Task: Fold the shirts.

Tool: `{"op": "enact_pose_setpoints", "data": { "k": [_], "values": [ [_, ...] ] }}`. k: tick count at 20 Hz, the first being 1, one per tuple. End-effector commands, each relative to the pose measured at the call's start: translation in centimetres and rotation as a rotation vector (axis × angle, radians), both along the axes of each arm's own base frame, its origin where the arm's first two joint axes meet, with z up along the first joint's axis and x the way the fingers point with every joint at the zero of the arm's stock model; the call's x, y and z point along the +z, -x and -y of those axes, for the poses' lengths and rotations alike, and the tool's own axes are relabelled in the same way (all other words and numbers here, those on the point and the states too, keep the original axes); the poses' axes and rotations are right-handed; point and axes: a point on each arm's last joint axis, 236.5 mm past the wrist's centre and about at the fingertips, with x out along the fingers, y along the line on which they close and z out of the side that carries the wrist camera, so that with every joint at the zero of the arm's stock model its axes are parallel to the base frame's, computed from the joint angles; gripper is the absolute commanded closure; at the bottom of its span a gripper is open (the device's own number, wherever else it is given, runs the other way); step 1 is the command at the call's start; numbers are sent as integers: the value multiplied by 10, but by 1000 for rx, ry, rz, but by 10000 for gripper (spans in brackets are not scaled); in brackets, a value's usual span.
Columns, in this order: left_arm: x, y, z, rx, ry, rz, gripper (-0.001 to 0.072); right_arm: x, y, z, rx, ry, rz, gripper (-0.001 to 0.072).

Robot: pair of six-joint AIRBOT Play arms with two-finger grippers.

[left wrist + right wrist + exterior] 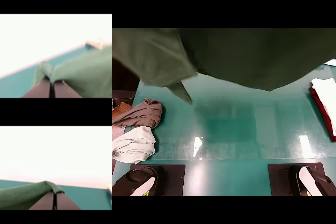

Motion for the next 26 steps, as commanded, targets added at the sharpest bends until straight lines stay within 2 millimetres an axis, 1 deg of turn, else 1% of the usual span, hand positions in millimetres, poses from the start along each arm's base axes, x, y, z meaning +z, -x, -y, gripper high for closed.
{"op": "enact_pose_setpoints", "data": {
  "k": [1, 2, 3, 4, 5, 6, 7, 8, 9, 10, 11, 13, 14, 15, 17, 18, 19, 20, 21, 22, 23, 24, 25, 26],
  "values": [
    [19, 40, -2, -39, 47, 74, 684, 11, 21, 12, -118, 13, -10, 699],
    [9, 33, 0, -39, 28, 32, 684, 5, 18, 14, -118, 1, -47, 699],
    [-10, 22, 3, -35, 2, -33, 684, -6, 12, 17, -109, -23, -107, 699],
    [-33, 4, 6, -29, -26, -111, 684, -19, 4, 23, -101, -47, -166, 700],
    [-64, -19, 10, -24, -59, -212, 684, -34, -6, 30, -94, -81, -231, 700],
    [-98, -40, 15, -21, -96, -320, 684, -54, -19, 38, -82, -133, -306, 700],
    [-140, -61, 19, -21, -142, -452, 683, -80, -32, 48, -72, -180, -396, 700],
    [-182, -78, 23, -27, -192, -585, 684, -109, -44, 55, -56, -219, -492, 700],
    [-230, -93, 27, -38, -253, -734, 684, -143, -58, 57, -20, -264, -607, 700],
    [-273, -105, 30, -51, -302, -870, 684, -177, -70, 55, 10, -294, -722, 700],
    [-318, -115, 33, -69, -356, -1000, 683, -217, -82, 56, 15, -291, -855, 700],
    [-388, -137, 38, -98, -428, -1170, 683, -295, -103, 57, -14, -227, -1088, 699],
    [-417, -154, 40, -99, -447, -1215, 683, -327, -114, 53, -23, -184, -1164, 698],
    [-438, -171, 41, -83, -452, -1237, 683, -356, -131, 46, -22, -141, -1207, 697],
    [-472, -210, 41, -25, -444, -1220, 683, -396, -166, 28, -5, -82, -1213, 697],
    [-482, -223, 39, 13, -427, -1216, 683, -409, -183, 19, 9, -74, -1197, 696],
    [-488, -234, 36, 51, -417, -1205, 682, -421, -199, 11, 17, -72, -1181, 696],
    [-488, -242, 32, 75, -423, -1179, 639, -429, -211, 6, 25, -76, -1167, 696],
    [-484, -249, 27, 103, -433, -1149, 310, -436, -221, 4, 27, -86, -1152, 692],
    [-478, -255, 20, 132, -447, -1127, 52, -440, -227, 4, 24, -91, -1144, 664],
    [-468, -260, 10, 169, -476, -1098, 44, -442, -231, 8, 14, -94, -1134, 414],
    [-455, -266, 5, 193, -481, -1067, 45, -441, -234, 13, 3, -100, -1124, 219],
    [-440, -272, 6, 216, -443, -1041, 45, -437, -234, 20, -11, -109, -1111, 210],
    [-426, -274, 11, 224, -384, -1033, 45, -431, -233, 28, -26, -116, -1097, 212]
  ]
}}
